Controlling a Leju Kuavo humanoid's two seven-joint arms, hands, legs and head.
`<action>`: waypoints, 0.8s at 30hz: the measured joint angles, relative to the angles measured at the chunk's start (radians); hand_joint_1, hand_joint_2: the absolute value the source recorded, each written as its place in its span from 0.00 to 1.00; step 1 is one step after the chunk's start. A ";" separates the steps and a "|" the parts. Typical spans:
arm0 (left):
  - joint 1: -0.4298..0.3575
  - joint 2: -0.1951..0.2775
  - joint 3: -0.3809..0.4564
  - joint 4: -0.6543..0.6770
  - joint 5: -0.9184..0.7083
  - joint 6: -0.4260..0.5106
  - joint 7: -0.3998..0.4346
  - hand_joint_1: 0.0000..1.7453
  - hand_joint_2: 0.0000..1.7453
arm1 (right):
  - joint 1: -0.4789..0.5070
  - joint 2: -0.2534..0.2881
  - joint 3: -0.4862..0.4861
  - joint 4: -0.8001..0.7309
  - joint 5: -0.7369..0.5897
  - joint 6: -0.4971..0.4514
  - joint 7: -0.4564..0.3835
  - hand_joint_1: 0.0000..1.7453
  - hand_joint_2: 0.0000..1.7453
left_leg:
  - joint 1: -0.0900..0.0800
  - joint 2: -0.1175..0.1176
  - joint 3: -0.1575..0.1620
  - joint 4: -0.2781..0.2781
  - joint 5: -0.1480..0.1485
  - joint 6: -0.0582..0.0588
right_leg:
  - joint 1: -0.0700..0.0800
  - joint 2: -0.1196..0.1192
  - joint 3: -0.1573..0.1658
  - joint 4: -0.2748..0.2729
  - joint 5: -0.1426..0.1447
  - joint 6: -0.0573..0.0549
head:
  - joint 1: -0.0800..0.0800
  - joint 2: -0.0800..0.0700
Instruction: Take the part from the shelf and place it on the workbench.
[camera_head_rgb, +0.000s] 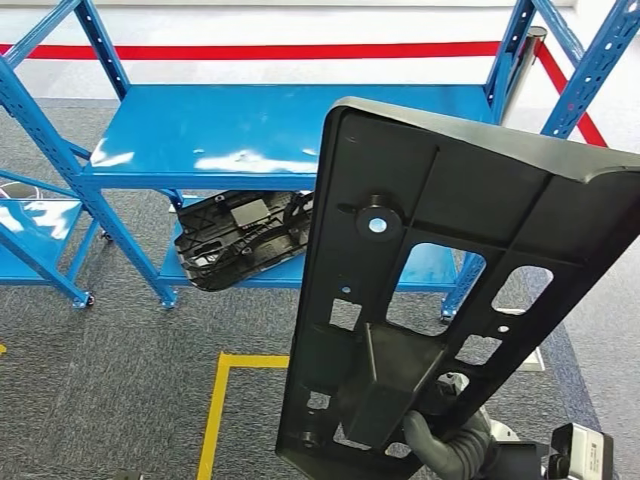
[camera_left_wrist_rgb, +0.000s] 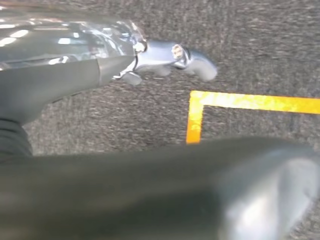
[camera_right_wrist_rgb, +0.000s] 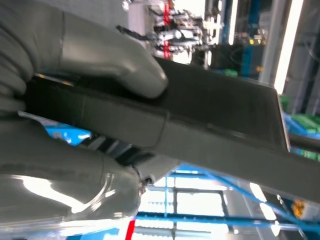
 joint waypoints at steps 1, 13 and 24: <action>0.000 0.000 0.000 0.000 0.000 0.000 0.000 0.00 1.00 | 0.000 0.000 0.000 0.000 0.000 0.000 0.000 1.00 1.00 | 0.000 0.000 0.000 0.002 -0.001 -0.002 | -0.002 0.000 -0.001 -0.003 -0.002 -0.005 | 0.000 0.000; 0.001 0.001 0.000 0.000 0.000 0.000 0.000 0.00 1.00 | -0.001 0.001 0.000 0.000 0.000 0.000 0.000 1.00 1.00 | 0.002 -0.002 -0.026 0.048 0.011 -0.003 | 0.000 -0.001 0.008 -0.008 -0.008 -0.024 | 0.000 0.000; 0.001 0.001 0.000 0.000 0.000 0.000 0.000 0.00 1.00 | 0.001 0.000 -0.001 -0.001 0.000 0.000 0.000 1.00 1.00 | 0.004 0.003 -0.004 -0.014 0.016 0.021 | 0.000 0.000 -0.110 0.255 -0.123 0.012 | 0.001 0.000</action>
